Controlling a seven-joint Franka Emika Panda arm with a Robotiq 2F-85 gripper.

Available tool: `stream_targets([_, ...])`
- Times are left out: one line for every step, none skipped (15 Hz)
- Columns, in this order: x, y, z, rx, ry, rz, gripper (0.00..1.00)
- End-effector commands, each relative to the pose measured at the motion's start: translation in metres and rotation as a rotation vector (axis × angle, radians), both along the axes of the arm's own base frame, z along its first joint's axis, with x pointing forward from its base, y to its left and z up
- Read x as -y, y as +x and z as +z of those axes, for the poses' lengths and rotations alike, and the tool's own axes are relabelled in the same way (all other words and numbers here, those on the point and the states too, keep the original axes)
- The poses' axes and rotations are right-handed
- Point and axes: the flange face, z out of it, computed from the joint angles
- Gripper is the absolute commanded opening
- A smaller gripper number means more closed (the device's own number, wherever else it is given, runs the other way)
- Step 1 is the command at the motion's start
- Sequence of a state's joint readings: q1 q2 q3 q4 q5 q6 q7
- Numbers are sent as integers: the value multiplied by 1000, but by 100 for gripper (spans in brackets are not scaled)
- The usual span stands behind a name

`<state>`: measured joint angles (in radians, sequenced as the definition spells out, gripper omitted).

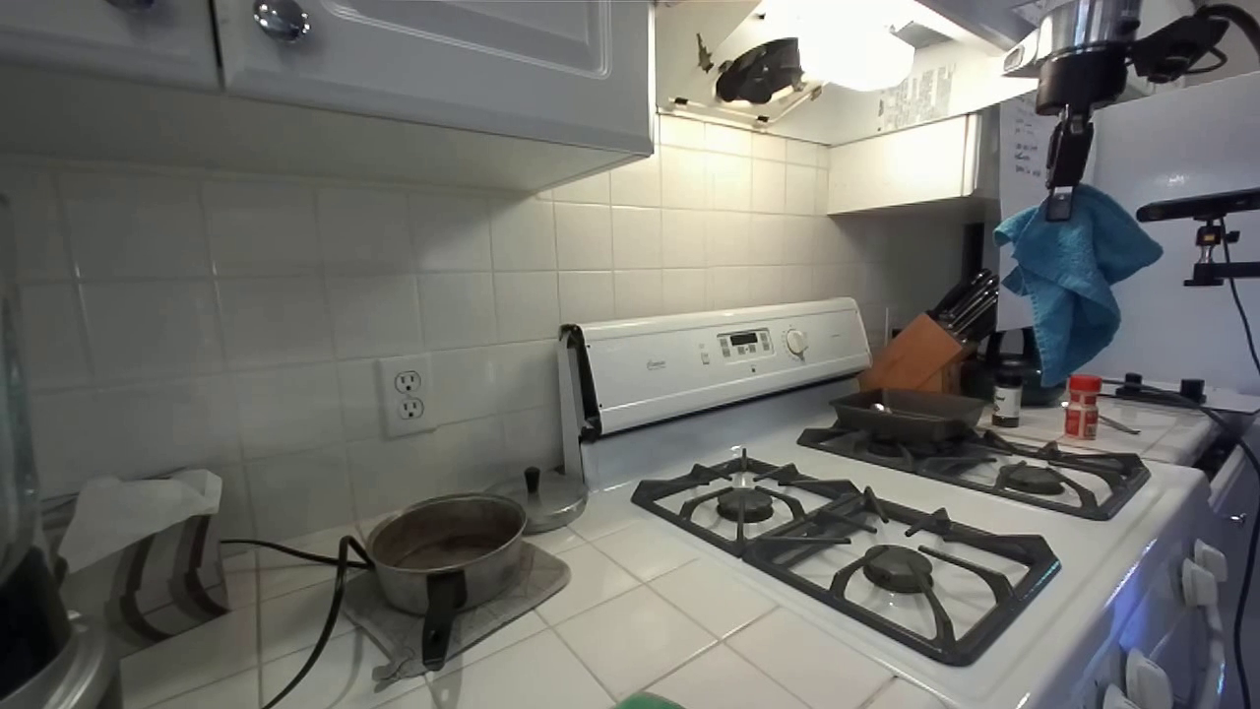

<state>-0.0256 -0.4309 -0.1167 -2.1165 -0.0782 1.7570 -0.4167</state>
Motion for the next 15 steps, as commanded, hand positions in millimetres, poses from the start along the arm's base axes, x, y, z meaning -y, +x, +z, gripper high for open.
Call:
stream_targets([7, 1, -14, 22, -31, 57, 2])
stream_targets([7, 2, -18, 28, -47, 81, 2])
stream_targets([7, 3, -22, 34, -49, 98, 2])
stream_targets([8, 5, -28, 37, -57, 113, 2])
stream_targets([9, 7, -32, 39, -61, 126, 2])
stream_targets([10, 9, -38, 35, -71, 137, 2])
stream_targets([11, 10, -43, 37, -77, 149, 2])
stream_targets([12, 12, -48, 34, -85, 159, 2])
stream_targets([14, 14, -53, 31, -94, 166, 2])
stream_targets([16, 15, -58, 28, -111, 165, 2])
stream_targets([19, 18, -65, 22, -115, 167, 2])
stream_targets([20, 21, -71, 15, -126, 171, 2])
stream_targets([21, 25, -77, 8, -129, 181, 2])
stream_targets([21, 29, -83, 1, -139, 194, 2])
stream_targets([20, 33, -89, -7, -148, 209, 2])
